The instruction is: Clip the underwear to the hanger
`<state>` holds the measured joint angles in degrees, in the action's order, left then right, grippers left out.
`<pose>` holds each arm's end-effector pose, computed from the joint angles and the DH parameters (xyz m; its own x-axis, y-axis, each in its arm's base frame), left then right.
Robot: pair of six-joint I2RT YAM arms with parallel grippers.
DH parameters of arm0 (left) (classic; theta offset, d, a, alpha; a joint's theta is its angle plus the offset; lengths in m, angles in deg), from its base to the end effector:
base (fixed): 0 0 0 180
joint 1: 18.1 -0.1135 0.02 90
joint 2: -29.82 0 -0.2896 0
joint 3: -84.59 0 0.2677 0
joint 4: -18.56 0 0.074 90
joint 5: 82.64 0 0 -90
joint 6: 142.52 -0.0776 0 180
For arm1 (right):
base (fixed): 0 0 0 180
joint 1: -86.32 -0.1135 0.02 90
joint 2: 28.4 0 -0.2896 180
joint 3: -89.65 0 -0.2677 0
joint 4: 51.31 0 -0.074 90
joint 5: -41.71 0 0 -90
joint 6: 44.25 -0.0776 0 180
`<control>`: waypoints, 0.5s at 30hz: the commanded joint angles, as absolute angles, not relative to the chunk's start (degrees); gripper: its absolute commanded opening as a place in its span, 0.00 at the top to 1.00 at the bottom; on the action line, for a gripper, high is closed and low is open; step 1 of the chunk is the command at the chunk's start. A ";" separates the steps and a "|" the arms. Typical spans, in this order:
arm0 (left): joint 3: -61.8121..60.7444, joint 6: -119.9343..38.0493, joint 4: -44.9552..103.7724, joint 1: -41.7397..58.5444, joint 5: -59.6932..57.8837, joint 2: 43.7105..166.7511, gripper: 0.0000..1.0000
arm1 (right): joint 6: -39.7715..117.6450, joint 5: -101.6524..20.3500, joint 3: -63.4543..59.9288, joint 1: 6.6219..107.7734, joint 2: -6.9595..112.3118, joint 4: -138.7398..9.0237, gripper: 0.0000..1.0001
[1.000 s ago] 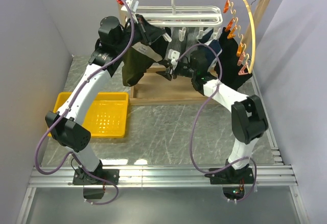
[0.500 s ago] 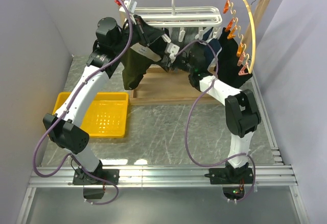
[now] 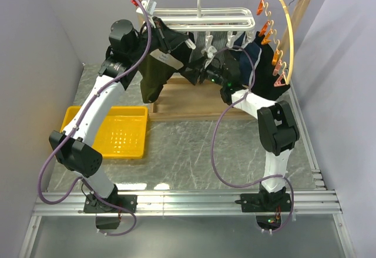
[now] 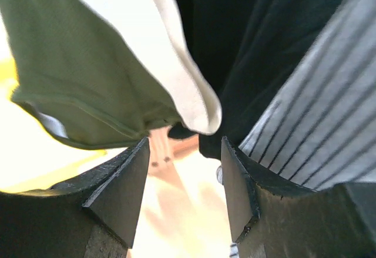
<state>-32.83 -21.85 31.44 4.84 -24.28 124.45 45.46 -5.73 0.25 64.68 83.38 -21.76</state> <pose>0.3784 -0.2044 0.5300 -0.2757 -0.3549 -0.8933 0.7756 0.4669 -0.4248 0.4518 0.2357 0.3048 0.1308 0.0559 -0.9898 -0.8943 0.4376 -0.0934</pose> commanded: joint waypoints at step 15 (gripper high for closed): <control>-33.39 -21.15 30.37 4.75 -27.01 123.16 1.00 | 23.17 -1.98 8.21 66.02 92.09 -6.52 0.46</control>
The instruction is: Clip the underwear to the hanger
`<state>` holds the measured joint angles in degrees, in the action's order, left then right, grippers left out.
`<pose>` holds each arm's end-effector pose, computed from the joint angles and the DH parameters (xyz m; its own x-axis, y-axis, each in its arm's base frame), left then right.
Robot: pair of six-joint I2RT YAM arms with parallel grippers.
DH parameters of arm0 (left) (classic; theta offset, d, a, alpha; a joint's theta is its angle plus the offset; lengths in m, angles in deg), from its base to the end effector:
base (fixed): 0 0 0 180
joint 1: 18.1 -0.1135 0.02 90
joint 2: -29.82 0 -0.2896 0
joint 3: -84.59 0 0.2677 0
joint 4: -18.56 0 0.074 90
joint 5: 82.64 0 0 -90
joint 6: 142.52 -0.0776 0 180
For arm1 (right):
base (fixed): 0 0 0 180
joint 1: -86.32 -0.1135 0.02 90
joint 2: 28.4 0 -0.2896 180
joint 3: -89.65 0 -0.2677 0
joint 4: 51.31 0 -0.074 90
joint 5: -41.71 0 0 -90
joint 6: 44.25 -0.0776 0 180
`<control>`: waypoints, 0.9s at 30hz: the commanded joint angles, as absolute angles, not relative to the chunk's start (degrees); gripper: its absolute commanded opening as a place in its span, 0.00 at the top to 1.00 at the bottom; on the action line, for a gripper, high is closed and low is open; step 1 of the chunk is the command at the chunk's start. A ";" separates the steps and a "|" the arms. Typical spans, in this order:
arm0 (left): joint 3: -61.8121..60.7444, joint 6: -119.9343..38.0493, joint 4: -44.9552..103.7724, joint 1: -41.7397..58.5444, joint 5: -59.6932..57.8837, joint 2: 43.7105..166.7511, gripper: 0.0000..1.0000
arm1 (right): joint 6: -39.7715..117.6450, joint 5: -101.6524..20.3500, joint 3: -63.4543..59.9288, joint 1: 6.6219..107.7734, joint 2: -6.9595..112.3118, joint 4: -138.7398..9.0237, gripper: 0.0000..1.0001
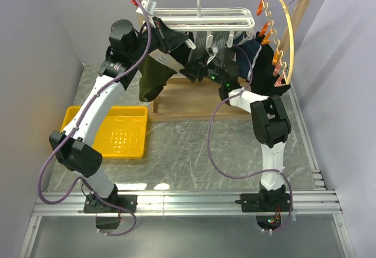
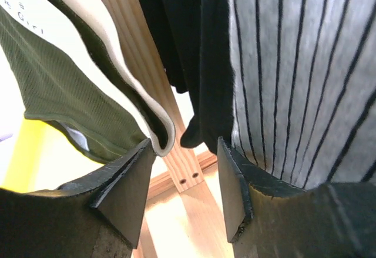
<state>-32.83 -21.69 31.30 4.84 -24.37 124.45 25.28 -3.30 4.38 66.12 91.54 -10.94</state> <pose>0.3783 -0.2044 0.5303 -0.2763 -0.3564 -0.8926 0.7765 0.4644 -0.4258 0.4795 0.2349 0.2841 -0.0794 0.2343 -0.9689 -0.9146 0.3695 0.1643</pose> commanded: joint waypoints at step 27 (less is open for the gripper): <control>-32.43 -22.81 31.34 3.52 -26.83 122.55 1.00 | 23.85 1.90 6.20 62.77 88.77 -4.14 1.00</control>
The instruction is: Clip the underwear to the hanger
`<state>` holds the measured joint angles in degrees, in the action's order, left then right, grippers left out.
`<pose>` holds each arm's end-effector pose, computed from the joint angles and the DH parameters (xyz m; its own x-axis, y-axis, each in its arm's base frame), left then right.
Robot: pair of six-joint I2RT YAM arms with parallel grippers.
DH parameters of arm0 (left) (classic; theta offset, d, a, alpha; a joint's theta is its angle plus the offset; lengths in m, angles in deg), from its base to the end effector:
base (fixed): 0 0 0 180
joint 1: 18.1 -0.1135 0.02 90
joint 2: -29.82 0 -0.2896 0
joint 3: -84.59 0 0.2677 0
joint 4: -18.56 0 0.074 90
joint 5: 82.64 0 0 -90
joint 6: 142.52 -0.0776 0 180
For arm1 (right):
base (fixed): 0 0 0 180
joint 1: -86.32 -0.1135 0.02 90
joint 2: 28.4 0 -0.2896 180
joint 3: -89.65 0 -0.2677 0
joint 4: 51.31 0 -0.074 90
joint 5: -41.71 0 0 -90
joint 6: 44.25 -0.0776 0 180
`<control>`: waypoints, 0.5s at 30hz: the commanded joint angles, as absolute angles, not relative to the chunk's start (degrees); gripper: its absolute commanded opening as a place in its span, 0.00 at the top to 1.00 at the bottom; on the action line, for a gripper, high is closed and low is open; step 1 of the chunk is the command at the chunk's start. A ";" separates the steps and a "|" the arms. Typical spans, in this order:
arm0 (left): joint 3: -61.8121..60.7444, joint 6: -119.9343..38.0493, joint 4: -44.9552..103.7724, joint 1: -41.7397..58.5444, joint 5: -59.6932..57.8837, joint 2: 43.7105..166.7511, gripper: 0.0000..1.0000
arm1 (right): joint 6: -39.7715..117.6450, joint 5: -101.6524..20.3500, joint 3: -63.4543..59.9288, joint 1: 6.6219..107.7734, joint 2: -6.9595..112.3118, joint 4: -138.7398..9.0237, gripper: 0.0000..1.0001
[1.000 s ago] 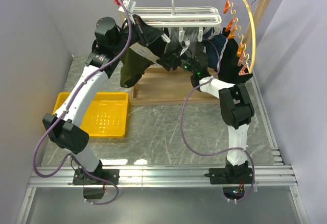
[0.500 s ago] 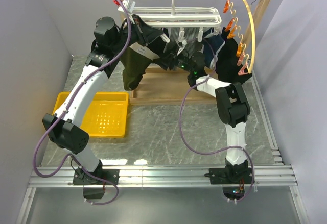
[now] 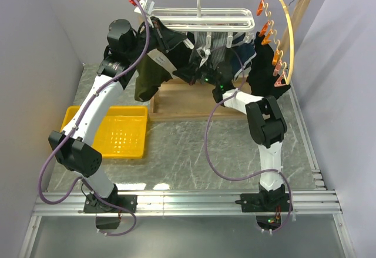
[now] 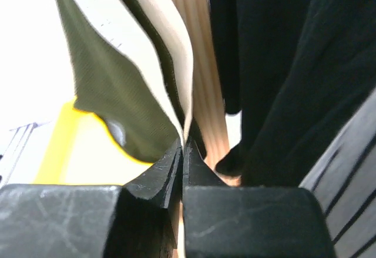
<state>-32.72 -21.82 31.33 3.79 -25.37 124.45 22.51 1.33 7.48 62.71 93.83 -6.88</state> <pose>0.3811 -0.1983 0.5293 -0.2751 -0.3523 -0.8945 0.7762 0.4677 -0.4229 0.4665 0.2684 0.2905 -0.0728 0.2472 -0.9662 -0.9648 0.2279 0.1310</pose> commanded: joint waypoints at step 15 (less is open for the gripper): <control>-31.72 -28.61 37.57 3.35 -21.04 122.81 1.00 | 41.35 -15.50 -9.55 59.17 65.03 -21.18 1.00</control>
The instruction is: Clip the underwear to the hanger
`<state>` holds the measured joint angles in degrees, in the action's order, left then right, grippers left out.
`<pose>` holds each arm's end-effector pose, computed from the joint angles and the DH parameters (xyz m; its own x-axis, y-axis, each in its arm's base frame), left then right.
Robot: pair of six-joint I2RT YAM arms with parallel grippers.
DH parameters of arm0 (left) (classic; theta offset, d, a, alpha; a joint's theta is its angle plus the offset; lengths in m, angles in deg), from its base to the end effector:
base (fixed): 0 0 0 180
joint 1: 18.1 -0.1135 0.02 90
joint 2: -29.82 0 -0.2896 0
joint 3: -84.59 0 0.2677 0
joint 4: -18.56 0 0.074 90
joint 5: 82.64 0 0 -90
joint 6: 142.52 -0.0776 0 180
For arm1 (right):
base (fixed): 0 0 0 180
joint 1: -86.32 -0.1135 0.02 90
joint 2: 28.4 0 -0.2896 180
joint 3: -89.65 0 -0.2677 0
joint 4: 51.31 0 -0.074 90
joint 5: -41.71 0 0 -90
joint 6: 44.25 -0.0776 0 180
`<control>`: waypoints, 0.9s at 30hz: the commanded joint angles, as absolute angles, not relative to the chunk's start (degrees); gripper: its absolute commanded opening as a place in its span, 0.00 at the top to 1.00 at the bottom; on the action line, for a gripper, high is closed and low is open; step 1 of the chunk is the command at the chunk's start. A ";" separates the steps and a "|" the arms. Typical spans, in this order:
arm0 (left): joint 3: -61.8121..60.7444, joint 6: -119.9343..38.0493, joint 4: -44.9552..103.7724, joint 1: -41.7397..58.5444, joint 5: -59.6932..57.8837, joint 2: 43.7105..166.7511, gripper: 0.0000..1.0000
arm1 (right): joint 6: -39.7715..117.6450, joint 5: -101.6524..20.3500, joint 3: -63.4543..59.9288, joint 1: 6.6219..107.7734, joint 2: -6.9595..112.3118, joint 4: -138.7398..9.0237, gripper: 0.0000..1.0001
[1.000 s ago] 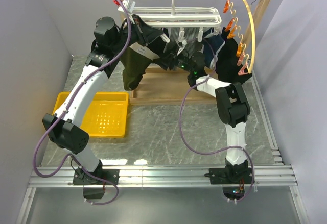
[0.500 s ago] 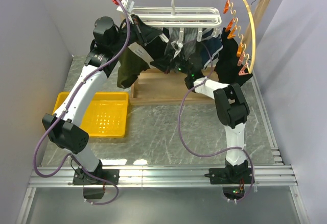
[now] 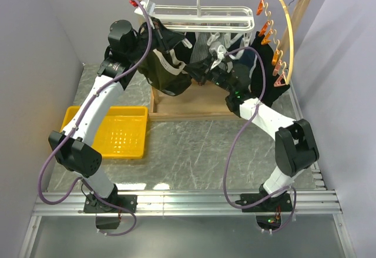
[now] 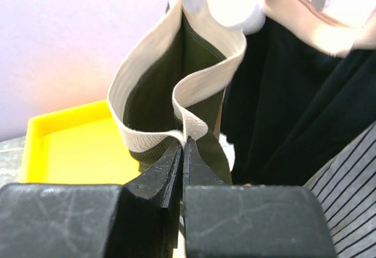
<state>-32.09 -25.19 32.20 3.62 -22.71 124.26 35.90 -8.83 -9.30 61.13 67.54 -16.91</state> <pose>0.3849 -0.1952 0.5247 -0.2349 -0.3341 -0.9128 0.7572 0.5259 -0.3874 0.3726 0.2297 0.3775 0.1488 0.2159 -0.9650 -0.9096 0.4128 -0.0479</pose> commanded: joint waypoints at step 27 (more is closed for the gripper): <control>-32.16 -35.38 43.03 1.85 -28.68 123.96 1.00 | 76.51 -17.44 4.34 57.67 61.33 -43.43 1.00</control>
<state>-32.24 -33.54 33.01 2.87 -25.61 124.26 71.60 -17.22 0.97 57.46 63.95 -41.83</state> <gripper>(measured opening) 0.039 0.019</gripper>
